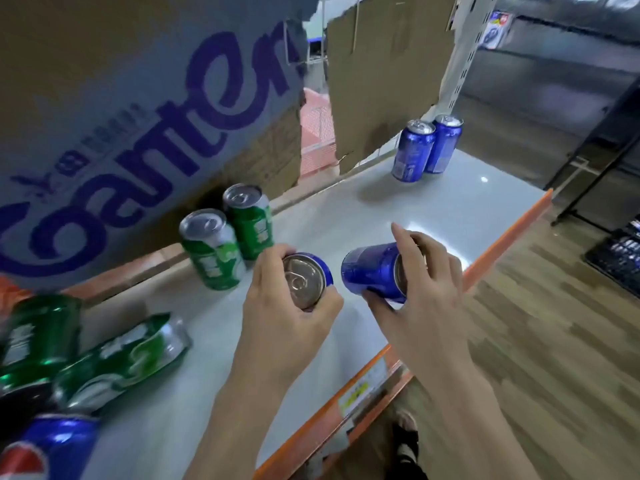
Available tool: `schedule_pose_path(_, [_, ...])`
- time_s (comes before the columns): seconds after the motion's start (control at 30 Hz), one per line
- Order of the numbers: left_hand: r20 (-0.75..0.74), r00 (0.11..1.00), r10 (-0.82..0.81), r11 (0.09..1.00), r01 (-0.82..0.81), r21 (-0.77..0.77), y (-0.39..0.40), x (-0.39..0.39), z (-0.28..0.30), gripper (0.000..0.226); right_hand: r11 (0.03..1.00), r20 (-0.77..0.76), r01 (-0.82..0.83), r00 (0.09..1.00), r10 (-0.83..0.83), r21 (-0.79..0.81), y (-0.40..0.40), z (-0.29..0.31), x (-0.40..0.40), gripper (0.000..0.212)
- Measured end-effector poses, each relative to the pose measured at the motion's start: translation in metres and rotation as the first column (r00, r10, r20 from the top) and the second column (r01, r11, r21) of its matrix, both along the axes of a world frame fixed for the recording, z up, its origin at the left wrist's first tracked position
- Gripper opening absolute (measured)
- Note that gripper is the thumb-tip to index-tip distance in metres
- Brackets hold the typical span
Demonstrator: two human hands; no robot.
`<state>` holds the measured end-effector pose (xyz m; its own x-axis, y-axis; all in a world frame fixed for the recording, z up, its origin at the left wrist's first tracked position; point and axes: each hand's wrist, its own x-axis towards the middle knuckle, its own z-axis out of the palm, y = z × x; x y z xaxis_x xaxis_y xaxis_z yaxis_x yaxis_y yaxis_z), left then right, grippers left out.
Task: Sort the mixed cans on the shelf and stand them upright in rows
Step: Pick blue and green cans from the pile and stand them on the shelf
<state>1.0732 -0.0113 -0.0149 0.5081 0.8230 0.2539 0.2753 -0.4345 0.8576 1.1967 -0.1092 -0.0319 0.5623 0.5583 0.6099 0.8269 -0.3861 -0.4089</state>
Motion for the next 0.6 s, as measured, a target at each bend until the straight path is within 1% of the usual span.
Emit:
schedule_pose_path(0.13, [-0.035, 0.999, 0.026, 1.000, -0.025, 0.014, 0.000, 0.068, 0.000, 0.045, 0.998, 0.014, -0.067, 0.998, 0.067, 0.013, 0.004, -0.002, 0.077, 0.088])
schedule_pose_path(0.23, [-0.073, 0.996, 0.048, 0.999, -0.047, 0.016, -0.006, 0.135, 0.006, 0.046, 0.993, 0.019, -0.114, 0.993, 0.114, 0.005, 0.002, 0.000, 0.148, 0.089])
schedule_pose_path(0.43, [-0.176, 0.984, -0.007, 0.998, -0.005, -0.068, -0.009, 0.269, 0.016, 0.043, 0.975, -0.005, -0.199, 0.980, 0.199, -0.096, -0.006, 0.007, 0.273, 0.085])
schedule_pose_path(0.6, [-0.246, 0.969, 0.012, 0.998, -0.027, -0.054, 0.004, 0.354, 0.018, 0.041, 0.958, -0.021, -0.248, 0.969, 0.247, -0.147, 0.007, 0.007, 0.357, 0.079])
